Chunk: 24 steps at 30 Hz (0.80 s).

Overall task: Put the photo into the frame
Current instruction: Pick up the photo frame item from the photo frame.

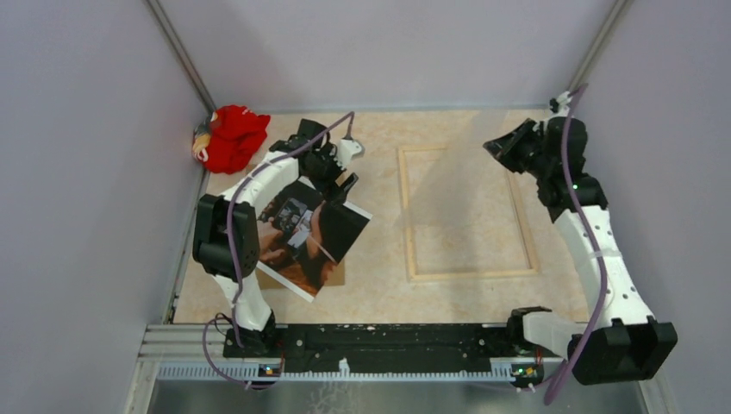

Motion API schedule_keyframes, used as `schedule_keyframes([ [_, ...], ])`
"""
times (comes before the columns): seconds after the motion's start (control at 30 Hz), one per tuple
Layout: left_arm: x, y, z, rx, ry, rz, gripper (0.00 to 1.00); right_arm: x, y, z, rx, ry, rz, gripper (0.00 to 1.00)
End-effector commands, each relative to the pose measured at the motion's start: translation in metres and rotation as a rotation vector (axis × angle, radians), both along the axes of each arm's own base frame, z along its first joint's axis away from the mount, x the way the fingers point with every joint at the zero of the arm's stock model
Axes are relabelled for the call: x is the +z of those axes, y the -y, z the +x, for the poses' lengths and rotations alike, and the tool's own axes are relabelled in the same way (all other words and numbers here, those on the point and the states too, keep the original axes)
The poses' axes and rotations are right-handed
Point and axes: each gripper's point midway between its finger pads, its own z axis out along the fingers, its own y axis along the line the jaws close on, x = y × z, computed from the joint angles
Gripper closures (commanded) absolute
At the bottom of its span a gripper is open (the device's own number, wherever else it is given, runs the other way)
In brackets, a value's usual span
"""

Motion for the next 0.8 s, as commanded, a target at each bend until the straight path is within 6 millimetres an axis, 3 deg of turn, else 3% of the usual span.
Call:
schedule_keyframes([
  [0.0,0.039,0.069,-0.005,-0.309,0.226,-0.004,0.01,0.040,0.035,-0.024,-0.023,0.006,-0.090,1.00],
  [0.07,0.034,0.099,-0.018,-0.447,0.301,0.058,0.01,0.064,0.043,-0.029,-0.049,0.039,-0.116,1.00],
  [0.17,0.013,0.132,-0.034,-0.658,0.427,0.172,0.01,0.084,0.065,-0.035,-0.125,0.051,-0.176,1.00],
  [0.27,0.001,0.155,-0.033,-0.780,0.543,0.247,0.01,0.098,0.082,-0.042,-0.184,0.056,-0.236,1.00],
  [0.4,0.001,0.183,-0.030,-0.883,0.647,0.256,0.01,0.110,0.105,-0.050,-0.255,0.059,-0.304,1.00],
  [0.53,-0.009,0.197,-0.036,-1.043,0.731,0.295,0.01,0.113,0.113,-0.051,-0.278,0.060,-0.323,1.00],
  [0.77,-0.030,0.205,-0.048,-1.263,0.783,0.366,0.02,0.114,0.108,-0.043,-0.250,0.071,-0.297,1.00],
])
